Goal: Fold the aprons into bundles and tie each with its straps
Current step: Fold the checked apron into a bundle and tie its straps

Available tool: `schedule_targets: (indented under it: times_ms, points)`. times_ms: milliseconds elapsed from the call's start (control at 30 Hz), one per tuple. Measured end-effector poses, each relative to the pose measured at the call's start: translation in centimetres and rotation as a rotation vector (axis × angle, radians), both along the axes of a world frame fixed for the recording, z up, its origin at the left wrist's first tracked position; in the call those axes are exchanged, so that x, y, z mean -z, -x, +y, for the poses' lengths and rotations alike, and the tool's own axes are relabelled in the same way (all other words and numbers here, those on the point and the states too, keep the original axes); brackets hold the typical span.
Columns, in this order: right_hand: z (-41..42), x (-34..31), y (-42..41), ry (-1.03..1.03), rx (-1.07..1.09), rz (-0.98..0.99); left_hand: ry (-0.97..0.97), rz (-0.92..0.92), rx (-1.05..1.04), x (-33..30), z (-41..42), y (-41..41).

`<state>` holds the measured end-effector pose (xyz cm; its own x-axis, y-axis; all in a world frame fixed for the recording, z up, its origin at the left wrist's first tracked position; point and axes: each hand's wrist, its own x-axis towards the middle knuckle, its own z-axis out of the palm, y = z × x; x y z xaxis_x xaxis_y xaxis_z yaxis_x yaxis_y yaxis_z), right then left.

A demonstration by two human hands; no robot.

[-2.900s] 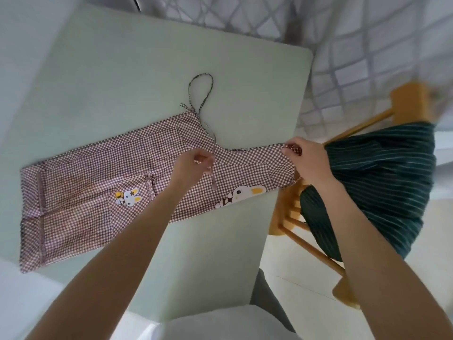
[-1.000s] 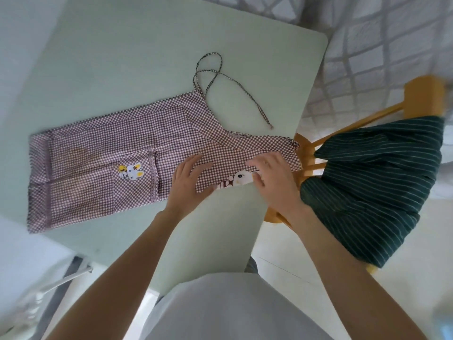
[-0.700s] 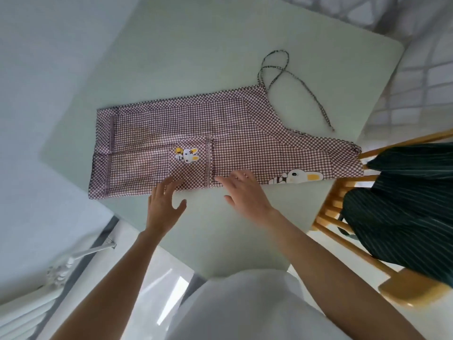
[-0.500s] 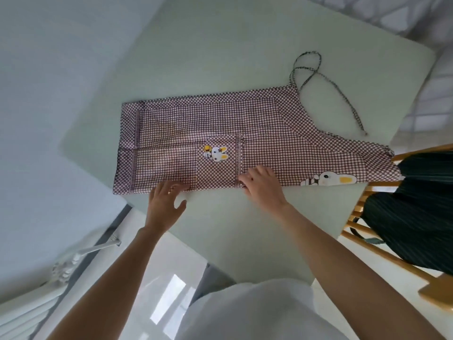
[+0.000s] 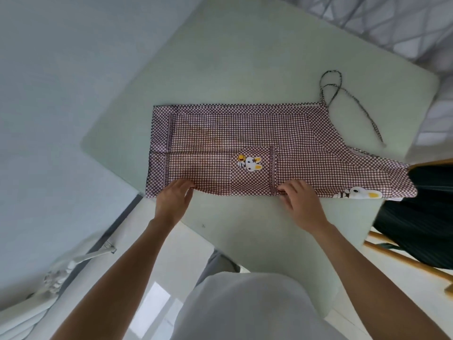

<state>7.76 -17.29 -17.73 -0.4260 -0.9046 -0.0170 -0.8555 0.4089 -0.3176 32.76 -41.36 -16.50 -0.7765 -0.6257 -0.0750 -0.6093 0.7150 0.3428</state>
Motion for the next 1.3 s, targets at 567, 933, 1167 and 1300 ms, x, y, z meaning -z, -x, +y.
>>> schedule_targets:
  times_ms: [567, 933, 1167, 1300]
  points:
    - [-0.5, 0.0, 1.7, -0.016, 0.093, 0.114, 0.042, -0.006, 0.024, -0.2, -2.0, -2.7]
    - [-2.1, -6.4, 7.4, 0.024, 0.166, -0.132, 0.015, -0.059, -0.218, -4.6, -5.4, -0.4]
    - [-8.0, -5.6, 13.5, -0.010, 0.347, -0.252, 0.036, -0.091, -0.224, -4.4, -12.1, 5.4]
    - [-9.7, -3.8, 14.7, -0.111, 0.432, -0.247, 0.006, -0.157, -0.214, -2.1, -14.1, 7.5]
